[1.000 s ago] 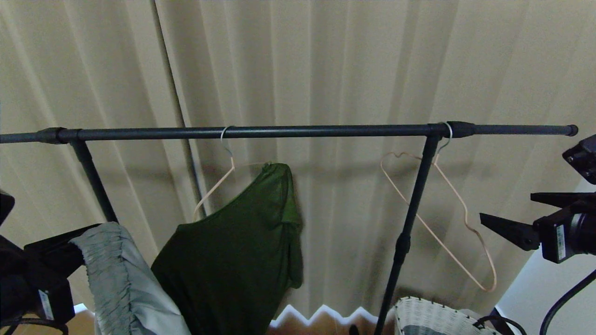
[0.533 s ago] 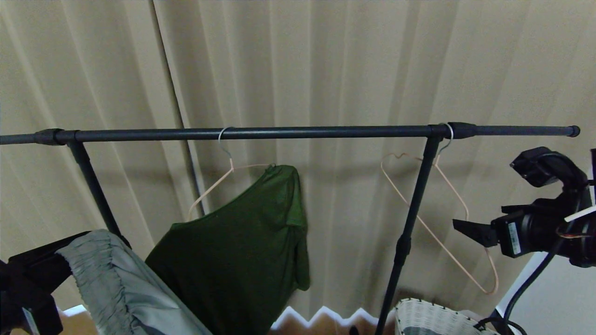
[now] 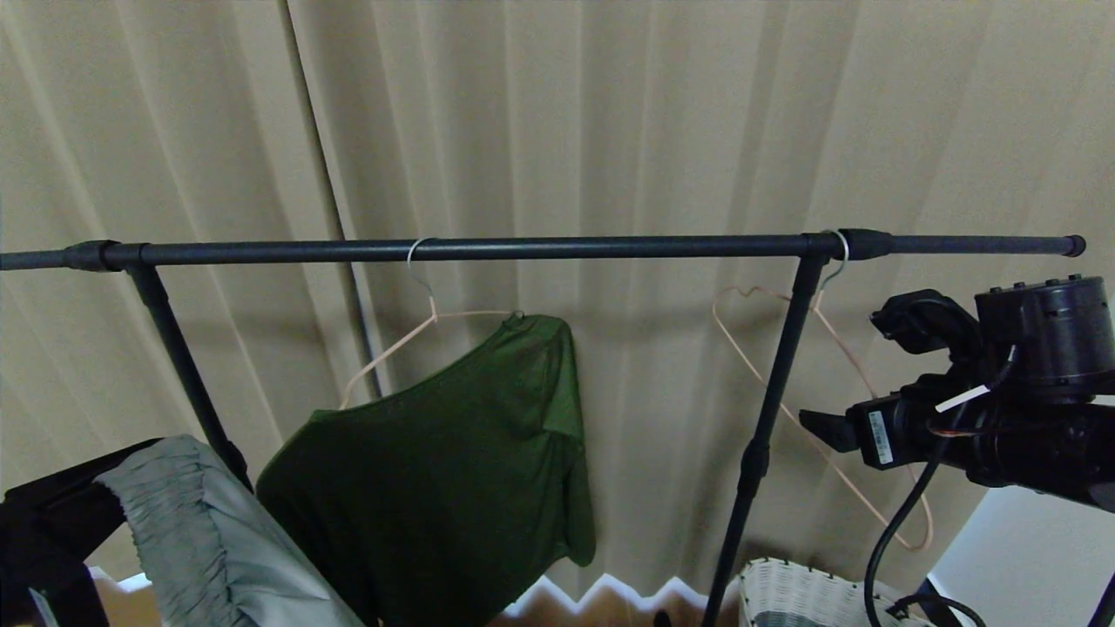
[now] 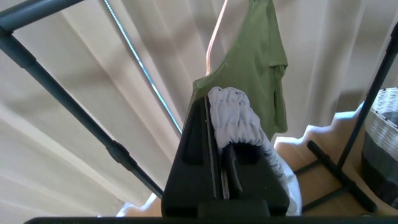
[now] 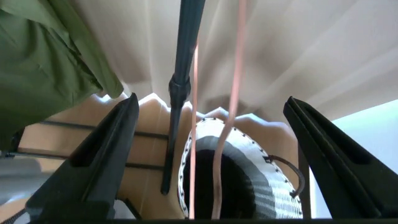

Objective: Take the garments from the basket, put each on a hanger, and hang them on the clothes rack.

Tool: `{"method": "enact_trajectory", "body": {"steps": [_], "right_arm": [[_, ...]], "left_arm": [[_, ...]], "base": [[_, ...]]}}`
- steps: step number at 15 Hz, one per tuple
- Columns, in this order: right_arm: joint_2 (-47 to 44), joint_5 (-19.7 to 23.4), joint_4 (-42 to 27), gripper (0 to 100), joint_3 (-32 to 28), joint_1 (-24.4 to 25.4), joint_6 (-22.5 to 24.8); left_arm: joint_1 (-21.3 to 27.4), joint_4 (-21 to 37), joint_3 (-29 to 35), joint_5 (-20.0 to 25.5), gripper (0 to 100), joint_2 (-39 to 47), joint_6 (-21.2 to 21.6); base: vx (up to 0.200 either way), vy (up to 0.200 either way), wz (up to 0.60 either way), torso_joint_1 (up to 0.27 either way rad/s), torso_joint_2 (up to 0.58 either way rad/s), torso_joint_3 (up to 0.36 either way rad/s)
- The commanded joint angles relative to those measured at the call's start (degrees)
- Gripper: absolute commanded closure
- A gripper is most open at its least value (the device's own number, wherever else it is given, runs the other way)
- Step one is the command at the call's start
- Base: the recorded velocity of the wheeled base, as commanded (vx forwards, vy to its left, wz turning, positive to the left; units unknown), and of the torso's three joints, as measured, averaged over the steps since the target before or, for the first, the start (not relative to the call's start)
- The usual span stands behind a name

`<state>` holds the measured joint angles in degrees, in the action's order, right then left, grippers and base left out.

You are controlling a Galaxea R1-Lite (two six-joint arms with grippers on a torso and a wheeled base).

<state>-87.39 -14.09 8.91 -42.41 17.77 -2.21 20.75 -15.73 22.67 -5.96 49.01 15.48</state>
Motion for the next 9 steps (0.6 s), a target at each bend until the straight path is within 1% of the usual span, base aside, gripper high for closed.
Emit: {"method": "enact_trajectory", "body": {"steps": [1,9], "right_arm": [[-0.6,0.0,0.1,100,-0.2,-0.1,0.0],[0.2,-0.1,-0.2,100,-0.2,-0.5,-1.2]], "left_arm": [[0.0,0.0,-0.1,0.0,100,-0.1,0.0],[0.0,0.0,-0.3,0.0,100,-1.0,0.5]], "base": [[0.000,0.000,0.00,0.000,0.00,0.000],[0.000,0.000,0.00,0.000,0.00,0.000]]}}
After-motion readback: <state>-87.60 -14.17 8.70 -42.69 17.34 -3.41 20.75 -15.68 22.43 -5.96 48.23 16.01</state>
